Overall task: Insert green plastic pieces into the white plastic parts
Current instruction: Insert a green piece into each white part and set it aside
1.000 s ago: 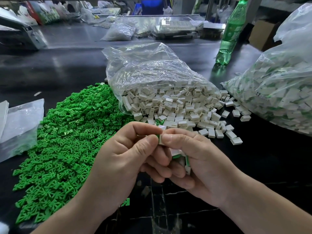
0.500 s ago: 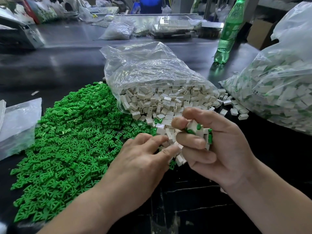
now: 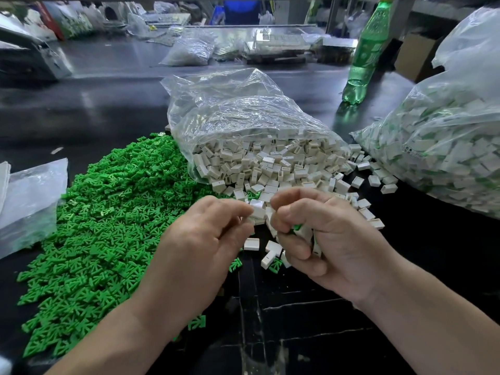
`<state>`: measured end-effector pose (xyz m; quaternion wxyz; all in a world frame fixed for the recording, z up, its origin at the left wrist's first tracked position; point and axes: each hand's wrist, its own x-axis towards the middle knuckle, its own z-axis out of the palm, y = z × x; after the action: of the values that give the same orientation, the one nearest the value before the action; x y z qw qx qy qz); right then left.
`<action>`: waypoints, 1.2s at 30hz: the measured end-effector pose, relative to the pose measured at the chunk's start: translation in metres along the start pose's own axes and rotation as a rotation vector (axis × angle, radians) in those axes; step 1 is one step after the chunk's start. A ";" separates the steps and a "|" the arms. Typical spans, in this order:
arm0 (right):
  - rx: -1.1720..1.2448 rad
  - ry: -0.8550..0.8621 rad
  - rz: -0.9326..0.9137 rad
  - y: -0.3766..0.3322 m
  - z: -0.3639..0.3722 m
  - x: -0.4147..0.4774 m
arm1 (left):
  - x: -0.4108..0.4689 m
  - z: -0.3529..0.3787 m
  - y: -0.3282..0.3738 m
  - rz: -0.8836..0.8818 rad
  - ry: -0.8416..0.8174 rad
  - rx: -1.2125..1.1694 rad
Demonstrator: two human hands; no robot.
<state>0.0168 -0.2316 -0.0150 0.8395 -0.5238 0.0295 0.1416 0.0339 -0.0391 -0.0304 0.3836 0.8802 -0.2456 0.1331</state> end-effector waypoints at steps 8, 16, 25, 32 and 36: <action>-0.230 -0.072 0.097 0.004 0.009 -0.005 | -0.006 -0.008 0.012 -0.199 0.035 -0.375; -0.100 -0.245 0.233 0.005 0.012 -0.007 | -0.004 -0.008 0.015 0.196 0.013 -0.156; 0.221 -0.258 0.189 -0.002 0.001 0.000 | -0.003 -0.028 -0.009 0.010 -0.254 0.211; 0.296 -0.236 0.203 0.000 0.002 0.001 | -0.005 -0.019 -0.009 0.063 -0.384 0.456; 0.258 -0.177 0.213 0.001 0.002 0.000 | -0.004 -0.019 -0.010 0.176 -0.365 0.475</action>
<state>0.0167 -0.2291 -0.0149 0.8793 -0.3911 0.0288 0.2702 0.0352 -0.0183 -0.0257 0.1037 0.9299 -0.3478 0.0595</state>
